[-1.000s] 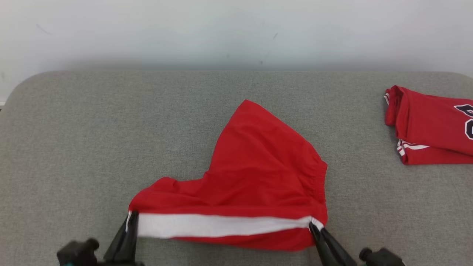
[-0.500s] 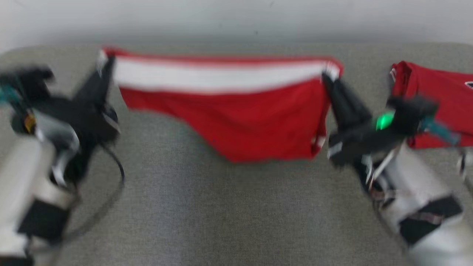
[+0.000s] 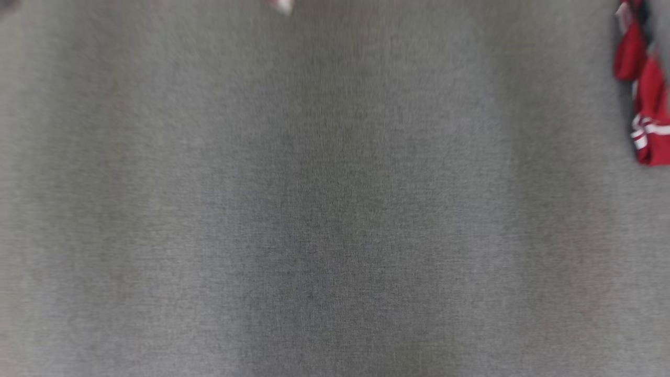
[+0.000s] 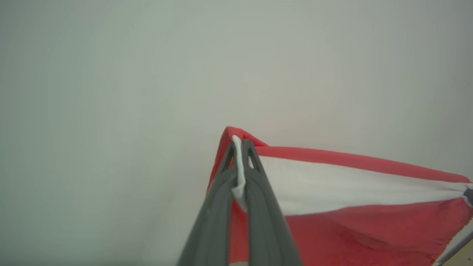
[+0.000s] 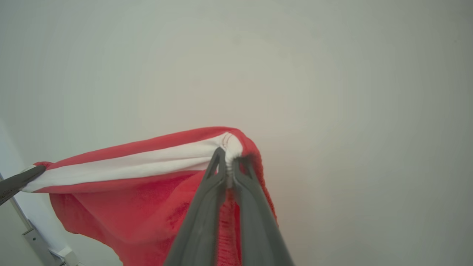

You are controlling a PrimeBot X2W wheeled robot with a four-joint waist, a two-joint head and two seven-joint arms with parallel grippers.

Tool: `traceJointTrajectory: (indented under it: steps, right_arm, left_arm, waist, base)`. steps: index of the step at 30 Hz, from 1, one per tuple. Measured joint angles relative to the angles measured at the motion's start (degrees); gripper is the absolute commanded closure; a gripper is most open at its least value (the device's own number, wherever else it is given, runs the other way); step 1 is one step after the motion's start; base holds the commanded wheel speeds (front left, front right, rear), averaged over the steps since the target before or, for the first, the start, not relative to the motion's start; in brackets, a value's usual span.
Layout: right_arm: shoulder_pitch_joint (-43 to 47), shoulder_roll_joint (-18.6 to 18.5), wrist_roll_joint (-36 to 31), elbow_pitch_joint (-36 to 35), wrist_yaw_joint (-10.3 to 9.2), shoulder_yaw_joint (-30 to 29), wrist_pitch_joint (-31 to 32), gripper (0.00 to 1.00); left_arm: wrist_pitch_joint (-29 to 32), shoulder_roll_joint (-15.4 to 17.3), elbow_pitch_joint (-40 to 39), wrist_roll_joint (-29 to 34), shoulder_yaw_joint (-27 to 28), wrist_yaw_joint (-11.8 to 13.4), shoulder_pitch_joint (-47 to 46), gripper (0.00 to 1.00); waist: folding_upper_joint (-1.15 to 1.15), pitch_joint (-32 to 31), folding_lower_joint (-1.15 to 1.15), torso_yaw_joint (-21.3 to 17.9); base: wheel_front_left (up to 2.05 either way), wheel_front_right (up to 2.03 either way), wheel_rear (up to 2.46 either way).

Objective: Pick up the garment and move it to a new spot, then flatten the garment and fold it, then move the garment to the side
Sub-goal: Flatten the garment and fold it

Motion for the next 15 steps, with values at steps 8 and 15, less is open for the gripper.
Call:
traceJointTrajectory:
  steps: [8,15]
  right_arm:
    - [-12.26,1.16,0.51,8.49,0.0,1.85,-3.07,1.0]
    - [-14.21,1.12,2.32,11.36,0.0,7.34,-6.69,1.0]
  left_arm:
    - [-4.89,-1.42,7.15,2.15,-2.02,-0.41,-13.78,1.0]
    - [-9.12,-1.86,10.95,2.13,-4.28,-0.69,-16.57,1.0]
  waist:
    - [0.01,6.32,-0.01,-0.15]
    - [0.0,8.56,-0.02,0.99]
  base:
    - [0.0,0.0,0.0]
    - [0.0,0.0,0.0]
